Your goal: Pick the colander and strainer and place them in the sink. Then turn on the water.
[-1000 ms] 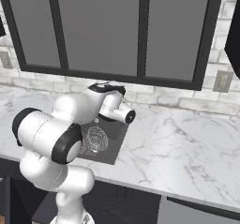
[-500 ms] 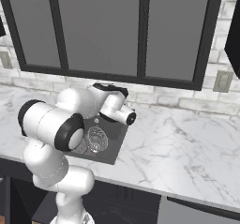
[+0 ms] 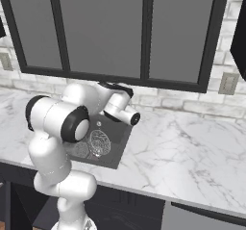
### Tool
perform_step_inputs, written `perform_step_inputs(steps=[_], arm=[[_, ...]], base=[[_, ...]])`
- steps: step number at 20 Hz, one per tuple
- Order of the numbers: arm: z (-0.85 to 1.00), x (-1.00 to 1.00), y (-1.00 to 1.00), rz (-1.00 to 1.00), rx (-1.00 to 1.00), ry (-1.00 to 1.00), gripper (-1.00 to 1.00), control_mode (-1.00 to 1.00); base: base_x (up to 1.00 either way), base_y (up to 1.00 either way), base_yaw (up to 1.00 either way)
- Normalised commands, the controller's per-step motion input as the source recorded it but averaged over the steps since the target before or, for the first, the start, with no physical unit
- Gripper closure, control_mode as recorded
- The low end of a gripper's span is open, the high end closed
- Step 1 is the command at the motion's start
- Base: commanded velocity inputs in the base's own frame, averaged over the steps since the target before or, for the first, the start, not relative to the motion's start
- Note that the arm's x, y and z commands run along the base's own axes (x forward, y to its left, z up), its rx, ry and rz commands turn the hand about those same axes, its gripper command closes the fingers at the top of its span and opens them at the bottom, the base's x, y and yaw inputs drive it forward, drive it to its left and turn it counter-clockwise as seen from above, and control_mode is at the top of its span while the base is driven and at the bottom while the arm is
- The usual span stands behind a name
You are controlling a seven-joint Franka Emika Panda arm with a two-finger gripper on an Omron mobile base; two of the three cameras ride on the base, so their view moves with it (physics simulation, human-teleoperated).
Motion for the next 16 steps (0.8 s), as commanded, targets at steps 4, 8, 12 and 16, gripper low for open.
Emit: perform_step_inputs(steps=[4,8,12,16], arm=[[-0.3,0.23,0.0,0.0,0.05,0.05,-1.0,-1.0],[-0.29,0.21,0.01,0.0,0.04,0.02,-1.0,-1.0],[-0.1,0.3,0.04,-0.02,0.0,0.0,-1.0,-1.0],[-0.02,0.29,0.07,-0.05,0.0,-0.01,-1.0,-1.0]], base=[[0.0,0.0,0.0],[0.0,0.0,0.0],[0.0,0.0,0.0],[0.0,0.0,0.0]])
